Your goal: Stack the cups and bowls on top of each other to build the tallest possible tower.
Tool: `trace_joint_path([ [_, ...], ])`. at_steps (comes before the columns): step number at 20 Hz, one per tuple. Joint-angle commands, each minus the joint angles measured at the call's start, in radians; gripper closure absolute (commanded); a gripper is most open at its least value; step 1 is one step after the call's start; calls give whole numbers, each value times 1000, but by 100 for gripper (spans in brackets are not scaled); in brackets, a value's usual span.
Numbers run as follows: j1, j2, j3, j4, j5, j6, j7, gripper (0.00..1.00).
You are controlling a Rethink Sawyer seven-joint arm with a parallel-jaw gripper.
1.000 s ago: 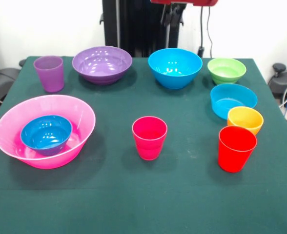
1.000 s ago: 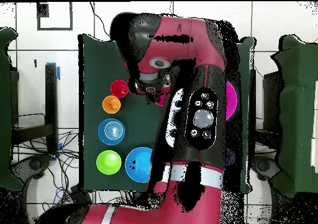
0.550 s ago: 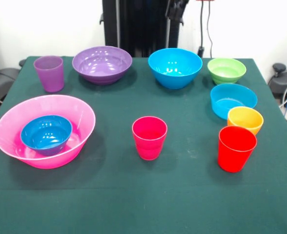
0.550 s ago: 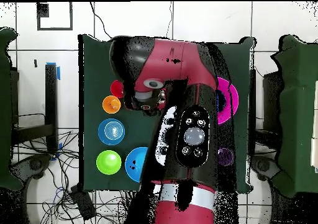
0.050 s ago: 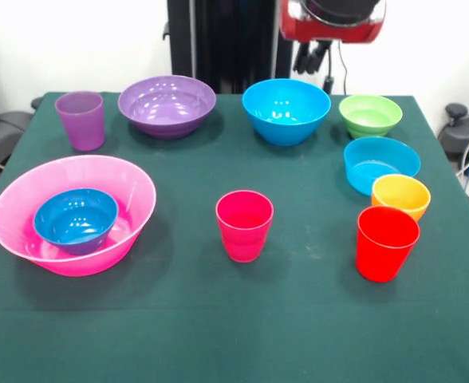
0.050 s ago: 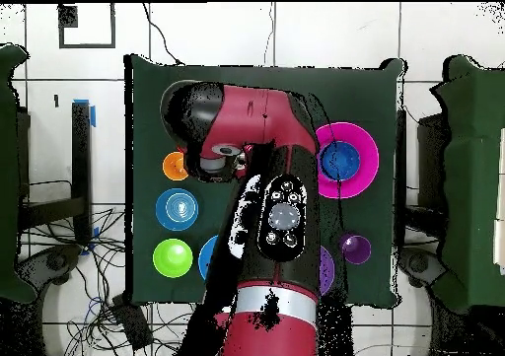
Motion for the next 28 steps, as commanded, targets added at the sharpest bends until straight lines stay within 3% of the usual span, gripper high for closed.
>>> trace_joint_path([
  [1, 26, 81, 73, 120, 32, -127, 200, 100],
  [10, 24, 16, 58, 189, 14, -94, 141, 100],
  [16, 10, -17, 35, 250, -24, -134, 110, 100],
  [23, 36, 5, -21, 274, -81, -174, 172, 100],
  [28, 84, 38, -123, 261, -156, -236, 262, 100],
])
